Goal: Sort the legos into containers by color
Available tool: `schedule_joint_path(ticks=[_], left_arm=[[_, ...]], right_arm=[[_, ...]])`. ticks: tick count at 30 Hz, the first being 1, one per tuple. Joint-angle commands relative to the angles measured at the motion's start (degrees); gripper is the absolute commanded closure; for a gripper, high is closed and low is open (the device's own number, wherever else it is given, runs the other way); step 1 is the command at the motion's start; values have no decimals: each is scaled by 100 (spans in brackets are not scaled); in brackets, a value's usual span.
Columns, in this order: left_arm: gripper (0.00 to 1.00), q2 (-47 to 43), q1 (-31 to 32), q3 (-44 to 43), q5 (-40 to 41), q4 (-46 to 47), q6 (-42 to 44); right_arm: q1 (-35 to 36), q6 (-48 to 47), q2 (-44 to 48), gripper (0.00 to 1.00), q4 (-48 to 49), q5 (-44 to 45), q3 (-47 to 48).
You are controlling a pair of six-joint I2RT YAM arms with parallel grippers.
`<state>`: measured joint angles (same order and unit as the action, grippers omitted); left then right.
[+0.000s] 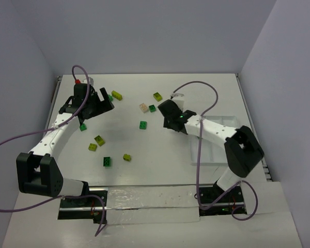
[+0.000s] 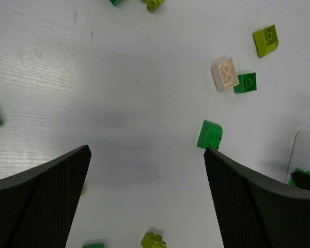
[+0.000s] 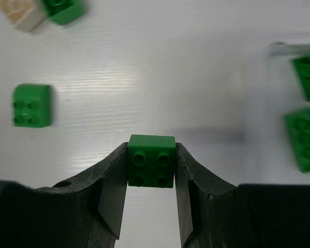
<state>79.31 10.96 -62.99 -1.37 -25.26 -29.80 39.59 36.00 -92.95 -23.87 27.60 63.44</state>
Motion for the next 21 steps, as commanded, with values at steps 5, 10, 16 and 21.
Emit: schedule_joint_path(ticks=[5,10,16,21], left_arm=[[1,-80,46,-49,-55,243,-17],[1,-73,46,-56,-61,236,-8],[1,-65,46,-65,-87,214,-17],[1,-59,46,-71,-68,214,-26]], right_arm=[[-1429,-139,1573,75,235,185,-1334],[-1711,-203,1610,72,359,190,-1704],[-1735,-163,1447,34,488,80,-1783],[-1560,-228,1559,25,411,-11,-1492]])
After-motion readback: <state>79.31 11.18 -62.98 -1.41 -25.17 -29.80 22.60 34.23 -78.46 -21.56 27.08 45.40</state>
